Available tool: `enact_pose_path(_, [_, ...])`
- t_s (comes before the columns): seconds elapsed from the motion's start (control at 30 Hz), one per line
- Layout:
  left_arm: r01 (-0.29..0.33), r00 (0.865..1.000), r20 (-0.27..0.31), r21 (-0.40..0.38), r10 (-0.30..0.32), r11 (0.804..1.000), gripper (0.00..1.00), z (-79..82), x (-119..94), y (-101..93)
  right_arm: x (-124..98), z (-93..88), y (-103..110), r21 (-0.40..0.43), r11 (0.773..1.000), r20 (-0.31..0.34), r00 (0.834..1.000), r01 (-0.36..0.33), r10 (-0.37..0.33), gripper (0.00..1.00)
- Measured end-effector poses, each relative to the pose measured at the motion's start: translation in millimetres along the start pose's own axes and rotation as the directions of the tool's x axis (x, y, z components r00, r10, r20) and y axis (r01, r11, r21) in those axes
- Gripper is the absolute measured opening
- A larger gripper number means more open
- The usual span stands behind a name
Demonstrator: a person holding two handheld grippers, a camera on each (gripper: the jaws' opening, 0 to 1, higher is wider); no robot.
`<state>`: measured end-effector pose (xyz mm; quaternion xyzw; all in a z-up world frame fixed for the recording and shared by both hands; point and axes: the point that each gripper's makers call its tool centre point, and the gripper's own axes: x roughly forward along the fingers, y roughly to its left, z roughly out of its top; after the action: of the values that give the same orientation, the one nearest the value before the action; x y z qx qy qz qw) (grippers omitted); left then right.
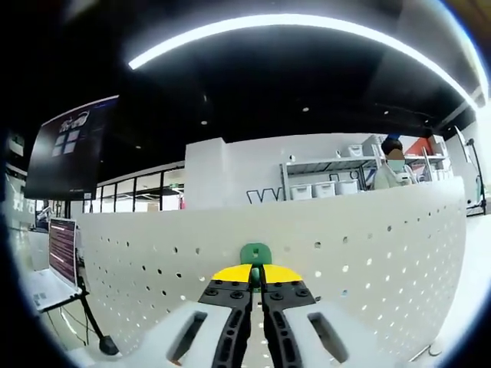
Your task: Insert the hook assembly into the mounting plate slot until the hook locks in place.
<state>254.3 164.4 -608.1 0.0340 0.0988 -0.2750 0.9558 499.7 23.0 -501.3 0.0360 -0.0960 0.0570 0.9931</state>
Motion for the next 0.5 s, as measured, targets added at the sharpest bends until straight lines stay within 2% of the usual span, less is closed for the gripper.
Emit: enact_pose_path(0.5, [0.005,1.0,0.009,-0.003,-0.005,1.0,0.35,1.5,-0.2,-1.6,1.4,-0.2,-0.1,-0.015,1.0,-0.036,0.999,-0.02,0.02,0.02])
